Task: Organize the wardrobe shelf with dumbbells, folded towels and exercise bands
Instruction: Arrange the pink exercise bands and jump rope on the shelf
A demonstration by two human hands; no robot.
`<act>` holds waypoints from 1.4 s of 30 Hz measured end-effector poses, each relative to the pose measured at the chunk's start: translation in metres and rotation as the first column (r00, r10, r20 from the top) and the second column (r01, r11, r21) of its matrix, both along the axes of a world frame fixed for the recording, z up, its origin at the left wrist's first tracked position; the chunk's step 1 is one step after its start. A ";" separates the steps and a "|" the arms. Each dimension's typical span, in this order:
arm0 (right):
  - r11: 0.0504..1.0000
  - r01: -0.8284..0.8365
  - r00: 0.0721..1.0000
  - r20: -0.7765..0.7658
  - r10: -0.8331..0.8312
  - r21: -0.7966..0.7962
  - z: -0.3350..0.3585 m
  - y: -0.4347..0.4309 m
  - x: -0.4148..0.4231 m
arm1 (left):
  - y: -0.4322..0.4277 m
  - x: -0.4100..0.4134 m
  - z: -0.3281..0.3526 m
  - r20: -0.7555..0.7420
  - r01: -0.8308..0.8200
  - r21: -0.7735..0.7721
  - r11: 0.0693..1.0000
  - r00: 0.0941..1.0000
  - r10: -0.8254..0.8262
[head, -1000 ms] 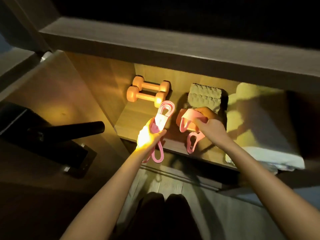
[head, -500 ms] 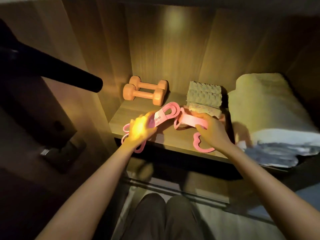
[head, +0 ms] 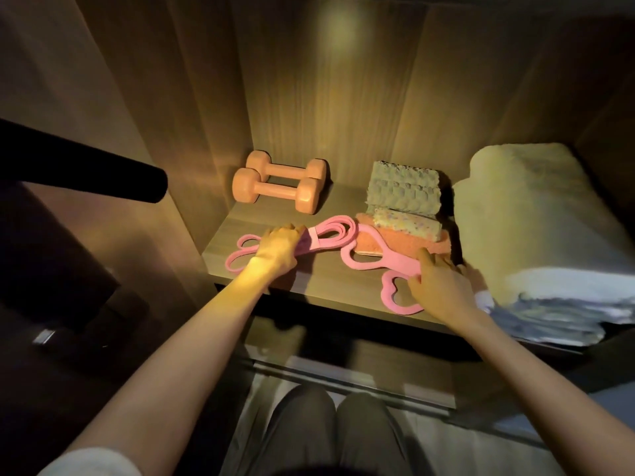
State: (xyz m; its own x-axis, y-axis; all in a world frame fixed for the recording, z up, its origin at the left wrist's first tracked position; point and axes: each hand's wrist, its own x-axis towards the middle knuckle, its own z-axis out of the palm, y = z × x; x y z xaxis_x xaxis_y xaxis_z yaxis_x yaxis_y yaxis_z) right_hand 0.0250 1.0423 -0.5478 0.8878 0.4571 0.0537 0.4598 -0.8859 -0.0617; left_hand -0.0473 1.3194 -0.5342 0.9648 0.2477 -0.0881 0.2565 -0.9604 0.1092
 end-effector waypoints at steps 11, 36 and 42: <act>0.978 -0.166 0.986 -0.001 0.167 0.128 -0.008 0.002 0.000 | 0.025 0.007 -0.010 0.052 -0.106 0.062 0.992 0.993 0.103; 0.907 -0.069 0.995 0.097 0.031 0.416 0.028 0.012 -0.011 | -0.020 0.035 -0.024 0.055 -0.253 -0.064 0.965 0.965 0.257; 0.861 -0.002 0.995 0.086 -0.049 0.508 0.048 -0.004 -0.003 | -0.035 0.075 -0.025 0.086 -0.303 -0.079 0.950 0.947 0.309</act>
